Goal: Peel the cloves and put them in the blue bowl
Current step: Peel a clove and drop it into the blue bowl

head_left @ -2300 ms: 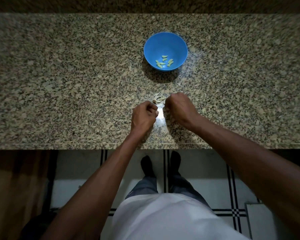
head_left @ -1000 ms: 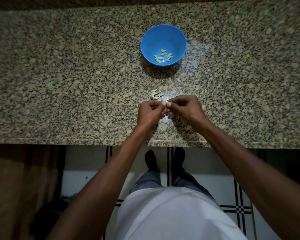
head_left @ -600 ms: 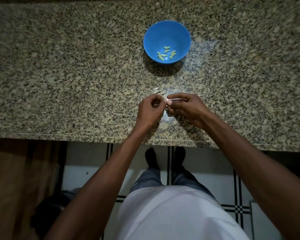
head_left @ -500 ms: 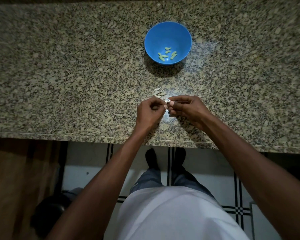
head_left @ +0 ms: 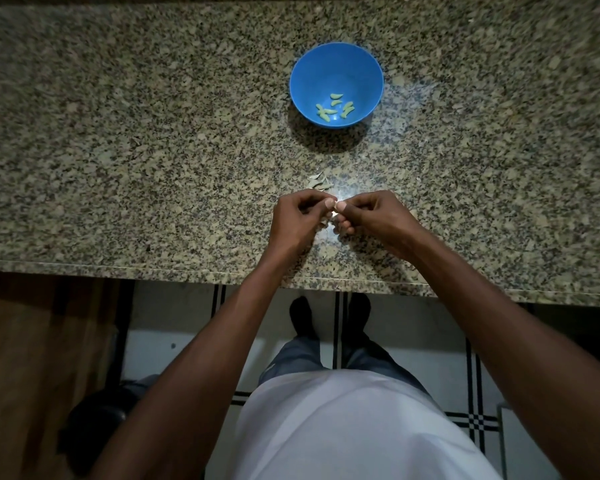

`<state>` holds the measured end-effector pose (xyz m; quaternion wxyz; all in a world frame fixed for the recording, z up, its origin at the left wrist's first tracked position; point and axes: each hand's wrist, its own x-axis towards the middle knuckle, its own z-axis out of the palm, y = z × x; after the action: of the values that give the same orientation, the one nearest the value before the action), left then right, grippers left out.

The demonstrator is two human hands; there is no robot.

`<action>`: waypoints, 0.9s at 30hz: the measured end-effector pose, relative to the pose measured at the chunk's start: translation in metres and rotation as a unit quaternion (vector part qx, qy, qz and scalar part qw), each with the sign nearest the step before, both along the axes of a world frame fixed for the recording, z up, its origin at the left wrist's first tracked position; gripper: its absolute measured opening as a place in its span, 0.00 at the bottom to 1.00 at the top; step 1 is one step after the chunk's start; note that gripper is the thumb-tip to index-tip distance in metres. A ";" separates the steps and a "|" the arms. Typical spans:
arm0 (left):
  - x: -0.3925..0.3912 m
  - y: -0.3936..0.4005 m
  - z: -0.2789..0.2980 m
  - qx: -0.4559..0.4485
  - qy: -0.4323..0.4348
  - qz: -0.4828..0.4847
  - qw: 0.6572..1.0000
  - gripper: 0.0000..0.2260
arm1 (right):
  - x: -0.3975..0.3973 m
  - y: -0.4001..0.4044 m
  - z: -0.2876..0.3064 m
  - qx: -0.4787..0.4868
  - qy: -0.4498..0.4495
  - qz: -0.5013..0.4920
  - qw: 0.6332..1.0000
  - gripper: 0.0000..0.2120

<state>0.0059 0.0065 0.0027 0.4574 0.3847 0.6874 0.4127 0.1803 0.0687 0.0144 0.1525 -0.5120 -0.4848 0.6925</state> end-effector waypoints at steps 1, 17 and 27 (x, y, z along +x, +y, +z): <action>-0.001 0.000 0.000 -0.001 -0.001 -0.008 1.000 0.05 | 0.001 0.001 0.000 0.005 -0.007 0.012 1.000 0.10; -0.009 0.004 0.006 -0.087 -0.117 -0.037 0.989 0.07 | -0.012 0.004 0.012 0.332 -0.241 0.173 0.895 0.08; 0.003 0.005 0.003 -0.121 -0.276 0.080 0.950 0.08 | -0.007 0.009 0.004 -0.035 -0.009 -0.032 0.999 0.09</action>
<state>0.0093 0.0110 0.0056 0.6379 0.1412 0.6075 0.4517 0.1731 0.0773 0.0182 0.1527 -0.5384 -0.4447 0.6993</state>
